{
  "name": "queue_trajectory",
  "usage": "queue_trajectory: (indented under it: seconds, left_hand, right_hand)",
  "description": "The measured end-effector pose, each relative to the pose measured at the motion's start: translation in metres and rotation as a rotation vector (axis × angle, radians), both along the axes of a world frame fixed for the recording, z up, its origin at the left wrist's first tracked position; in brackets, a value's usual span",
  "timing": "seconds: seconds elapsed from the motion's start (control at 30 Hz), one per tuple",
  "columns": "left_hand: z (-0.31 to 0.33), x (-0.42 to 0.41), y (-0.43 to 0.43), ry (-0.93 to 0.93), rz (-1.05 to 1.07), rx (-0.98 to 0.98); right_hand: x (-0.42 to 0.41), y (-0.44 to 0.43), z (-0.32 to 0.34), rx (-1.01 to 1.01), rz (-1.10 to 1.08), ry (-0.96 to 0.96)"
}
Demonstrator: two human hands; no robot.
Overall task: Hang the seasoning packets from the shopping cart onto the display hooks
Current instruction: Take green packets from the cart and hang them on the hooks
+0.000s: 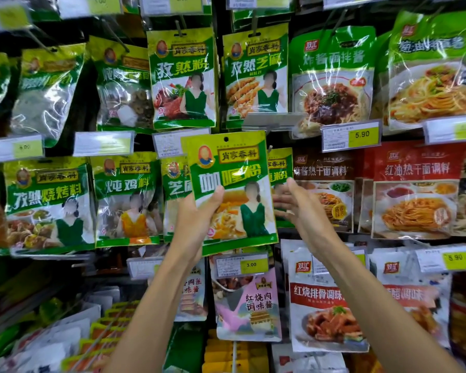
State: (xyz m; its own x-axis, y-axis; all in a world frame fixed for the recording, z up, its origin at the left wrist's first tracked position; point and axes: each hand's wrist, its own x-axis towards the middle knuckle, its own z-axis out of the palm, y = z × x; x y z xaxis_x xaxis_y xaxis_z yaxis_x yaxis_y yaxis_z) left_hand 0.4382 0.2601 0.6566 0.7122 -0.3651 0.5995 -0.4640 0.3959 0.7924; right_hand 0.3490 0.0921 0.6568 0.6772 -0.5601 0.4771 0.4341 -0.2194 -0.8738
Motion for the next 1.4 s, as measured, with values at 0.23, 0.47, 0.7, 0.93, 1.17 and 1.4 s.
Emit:
queue_trajectory:
  seconds: [0.23, 0.47, 0.7, 0.93, 1.17, 1.4]
  left_hand:
    - [-0.003, -0.010, -0.026, 0.002, 0.004, 0.165]
    - [0.035, 0.011, -0.003, -0.765, 0.890, 0.014]
    - [0.070, 0.066, 0.005, -1.087, 1.257, 0.237]
    - [0.063, 0.083, 0.001, -1.147, 1.251, 0.258]
    - [0.063, 0.085, 0.000, -1.158, 1.252, 0.230]
    - [0.063, 0.084, 0.001, -1.163, 1.235, 0.207]
  right_hand:
    - [-0.001, 0.010, -0.003, -0.009, 0.158, 0.012]
    - [0.006, -0.014, -0.014, 0.067, 0.132, 0.011]
    - [0.011, -0.027, -0.011, 0.061, 0.058, 0.050]
    - [0.007, -0.034, 0.002, 0.001, -0.005, 0.041]
    - [0.005, -0.038, 0.008, 0.031, -0.056, 0.089]
    - [0.009, -0.033, 0.008, 0.076, -0.049, 0.128]
